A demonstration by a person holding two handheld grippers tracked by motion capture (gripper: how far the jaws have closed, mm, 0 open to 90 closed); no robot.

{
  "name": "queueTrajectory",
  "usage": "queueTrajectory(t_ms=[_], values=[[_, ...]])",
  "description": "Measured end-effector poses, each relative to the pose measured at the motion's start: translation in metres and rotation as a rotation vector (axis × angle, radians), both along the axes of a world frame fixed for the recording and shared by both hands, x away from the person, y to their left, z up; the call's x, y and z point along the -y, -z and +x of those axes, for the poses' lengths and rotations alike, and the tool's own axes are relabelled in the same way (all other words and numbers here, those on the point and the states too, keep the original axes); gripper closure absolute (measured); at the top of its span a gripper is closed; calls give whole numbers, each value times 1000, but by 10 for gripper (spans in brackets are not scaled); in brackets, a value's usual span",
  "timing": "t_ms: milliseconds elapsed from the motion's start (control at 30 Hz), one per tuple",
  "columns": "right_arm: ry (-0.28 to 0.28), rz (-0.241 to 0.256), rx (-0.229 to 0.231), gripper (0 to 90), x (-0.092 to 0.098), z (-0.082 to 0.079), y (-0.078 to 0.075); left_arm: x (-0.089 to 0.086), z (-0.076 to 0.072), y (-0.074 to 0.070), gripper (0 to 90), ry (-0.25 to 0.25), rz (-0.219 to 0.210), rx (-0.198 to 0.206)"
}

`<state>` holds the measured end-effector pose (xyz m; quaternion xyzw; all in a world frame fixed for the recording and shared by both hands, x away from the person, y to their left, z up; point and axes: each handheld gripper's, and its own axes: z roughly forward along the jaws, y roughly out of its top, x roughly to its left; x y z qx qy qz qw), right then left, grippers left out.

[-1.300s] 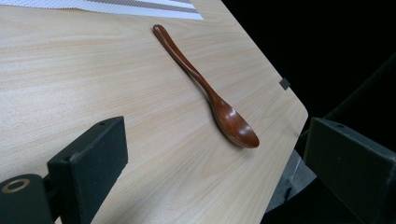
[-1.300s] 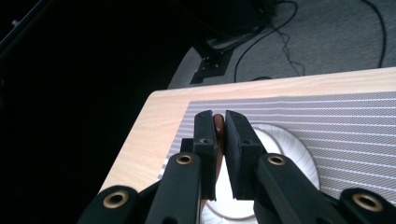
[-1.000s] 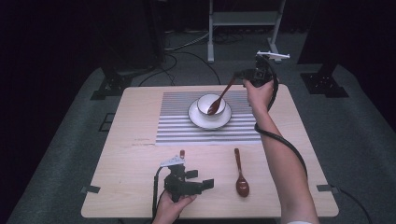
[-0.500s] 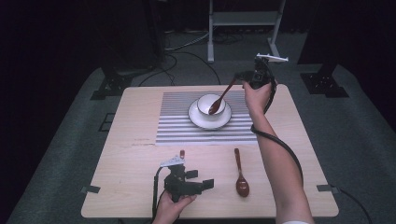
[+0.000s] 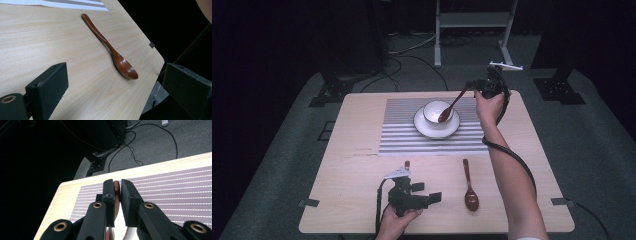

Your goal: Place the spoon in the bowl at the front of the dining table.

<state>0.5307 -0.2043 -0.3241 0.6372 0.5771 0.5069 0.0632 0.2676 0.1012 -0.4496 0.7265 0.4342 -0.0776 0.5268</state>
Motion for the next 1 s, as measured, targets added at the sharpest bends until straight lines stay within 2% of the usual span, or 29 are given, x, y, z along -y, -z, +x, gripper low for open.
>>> queueTrajectory(t_ms=[533, 567, 667, 700, 1000], values=[[-17, 8, -44, 794, 6, 2, 21, 0, 0, 0, 52, -3, -2, -4], [-27, 13, -53, 749, 6, 3, 23, 0, 0, 0, 52, -3, -2, -4], [-34, 17, -65, 725, 7, 3, 26, 1, 0, 0, 52, -3, -2, -2], [-39, 18, -72, 692, 7, 3, 28, 1, 0, 0, 52, -3, -2, -2], [-49, 33, -96, 619, 13, 2, 40, 2, 0, 1, 52, -5, 2, -7]])
